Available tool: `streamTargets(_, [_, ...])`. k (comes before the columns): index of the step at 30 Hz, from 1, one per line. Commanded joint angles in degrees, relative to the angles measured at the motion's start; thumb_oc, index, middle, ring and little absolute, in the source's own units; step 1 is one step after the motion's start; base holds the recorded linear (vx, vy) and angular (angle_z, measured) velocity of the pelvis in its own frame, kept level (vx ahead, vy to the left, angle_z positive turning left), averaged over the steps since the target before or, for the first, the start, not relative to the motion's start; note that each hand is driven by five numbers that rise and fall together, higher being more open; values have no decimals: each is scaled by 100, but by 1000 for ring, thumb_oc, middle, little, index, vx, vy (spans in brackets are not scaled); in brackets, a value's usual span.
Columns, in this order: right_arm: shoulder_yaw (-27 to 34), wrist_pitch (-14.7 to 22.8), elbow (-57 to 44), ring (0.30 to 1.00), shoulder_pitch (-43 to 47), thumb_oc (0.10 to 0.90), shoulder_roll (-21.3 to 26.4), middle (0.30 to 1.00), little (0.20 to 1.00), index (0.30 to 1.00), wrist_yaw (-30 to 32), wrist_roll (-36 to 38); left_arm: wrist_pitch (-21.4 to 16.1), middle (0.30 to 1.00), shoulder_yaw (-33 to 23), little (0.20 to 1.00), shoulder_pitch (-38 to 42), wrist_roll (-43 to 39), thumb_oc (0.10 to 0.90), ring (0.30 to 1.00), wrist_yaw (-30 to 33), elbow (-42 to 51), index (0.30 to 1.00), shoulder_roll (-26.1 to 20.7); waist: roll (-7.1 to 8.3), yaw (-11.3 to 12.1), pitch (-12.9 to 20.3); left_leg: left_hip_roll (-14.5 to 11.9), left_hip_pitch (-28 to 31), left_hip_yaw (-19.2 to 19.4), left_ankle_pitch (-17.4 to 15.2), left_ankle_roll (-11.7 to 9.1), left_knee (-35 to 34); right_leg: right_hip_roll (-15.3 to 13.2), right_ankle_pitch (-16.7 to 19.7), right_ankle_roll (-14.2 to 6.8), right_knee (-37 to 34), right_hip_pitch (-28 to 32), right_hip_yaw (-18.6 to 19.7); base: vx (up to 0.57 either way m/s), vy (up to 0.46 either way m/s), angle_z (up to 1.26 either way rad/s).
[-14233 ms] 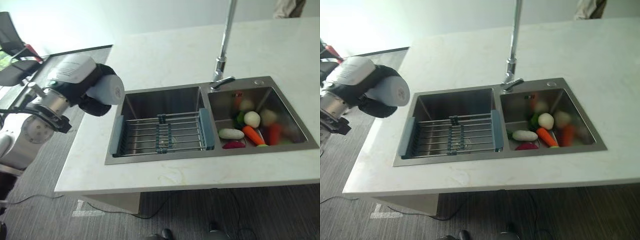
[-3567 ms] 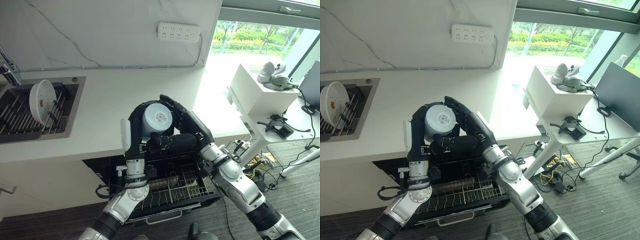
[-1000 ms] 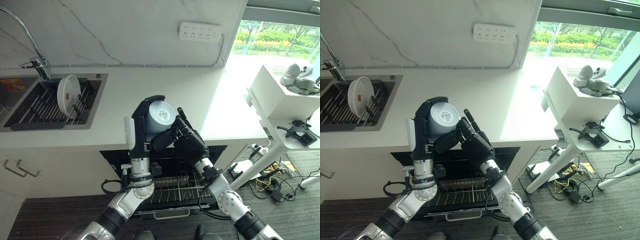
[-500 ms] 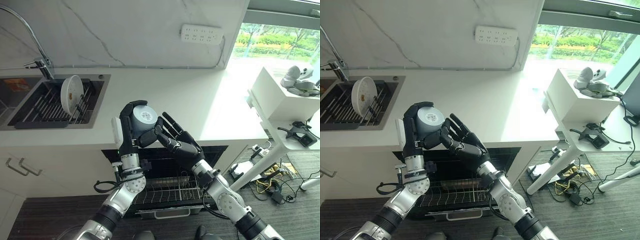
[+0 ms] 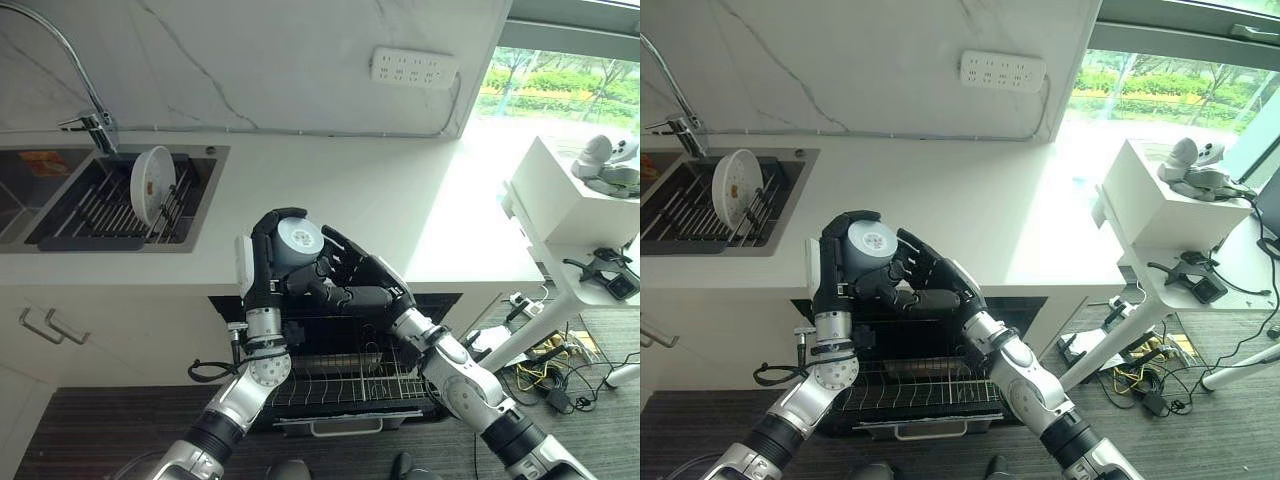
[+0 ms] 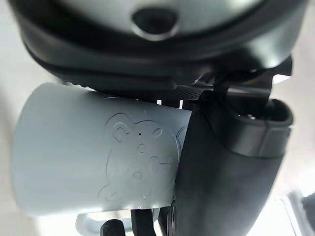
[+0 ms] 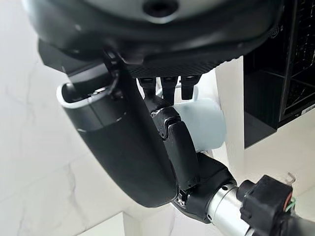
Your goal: Place the dishes in the dishwasher.
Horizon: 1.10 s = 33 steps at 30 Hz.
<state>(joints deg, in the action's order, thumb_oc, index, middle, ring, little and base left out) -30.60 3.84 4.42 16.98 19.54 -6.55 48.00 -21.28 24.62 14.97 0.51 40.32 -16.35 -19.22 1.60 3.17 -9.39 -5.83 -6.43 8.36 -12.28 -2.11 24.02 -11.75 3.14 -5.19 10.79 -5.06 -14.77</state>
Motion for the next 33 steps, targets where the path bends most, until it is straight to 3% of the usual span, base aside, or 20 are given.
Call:
streamTargets(1, [-22, 889, -1502, 900, 1261, 800, -732, 900, 900, 900, -35, -434, -459, 300, 1210, 300, 549, -908, 400, 300, -1308, 532, 300, 519, 17, -116, 167, 44, 435, -106, -318, 70, -683, -60, -1386, -423, 639, 279, 386, 0, 0, 0])
streamTargets(2, [375, 1029, -1743, 900, 1124, 800, -580, 900, 900, 900, 132, -502, -450, 300, 890, 300, 370, -1568, 400, 300, -1471, 797, 300, 542, 0, -158, 154, 32, 446, -98, -309, 74, -683, -62, -1377, -413, 639, 286, 362, 0, 0, 0])
streamTargets(4, [548, 1067, -1858, 900, 1052, 800, -513, 900, 900, 900, 195, -619, -424, 300, 742, 300, 327, -1866, 400, 300, -1528, 919, 300, 561, -7, -181, 152, 28, 442, -95, -299, 75, -683, -65, -1378, -406, 639, 286, 349, 0, 0, 0])
streamTargets(11, [1084, 792, -2257, 900, 835, 800, -75, 900, 900, 900, 203, -1201, 27, 300, 106, 300, 222, -3320, 400, 300, -1756, 1582, 300, 705, -82, -310, 117, 4, 473, -39, -235, 45, -683, -78, -1390, -367, 639, 337, 282, 0, 0, 0])
streamTargets(17, [1075, 504, -2184, 900, 816, 800, 135, 900, 900, 900, 604, -2244, 150, 300, -71, 300, 144, -3736, 400, 300, -1750, 1707, 300, 761, -101, -316, 118, 1, 494, -12, -222, 40, -683, -92, -1398, -361, 639, 367, 250, 0, 0, 0])
streamTargets(28, [1123, 57, -2009, 900, 861, 800, 576, 900, 900, 900, 1319, -4030, 371, 300, -303, 300, 104, -3750, 400, 300, -1803, 2042, 300, 649, -76, -320, 56, -15, 498, 44, -205, 52, -683, -99, -1388, -360, 639, 369, 232, 0, 0, 0])
streamTargets(33, [1242, 91, -1978, 900, 842, 800, 723, 900, 900, 900, 1670, -4221, 416, 300, -323, 300, 67, -3713, 400, 300, -1738, 2081, 300, 615, -66, -332, 35, -24, 501, 69, -212, 62, -683, -96, -1380, -369, 639, 359, 244, 0, 0, 0])
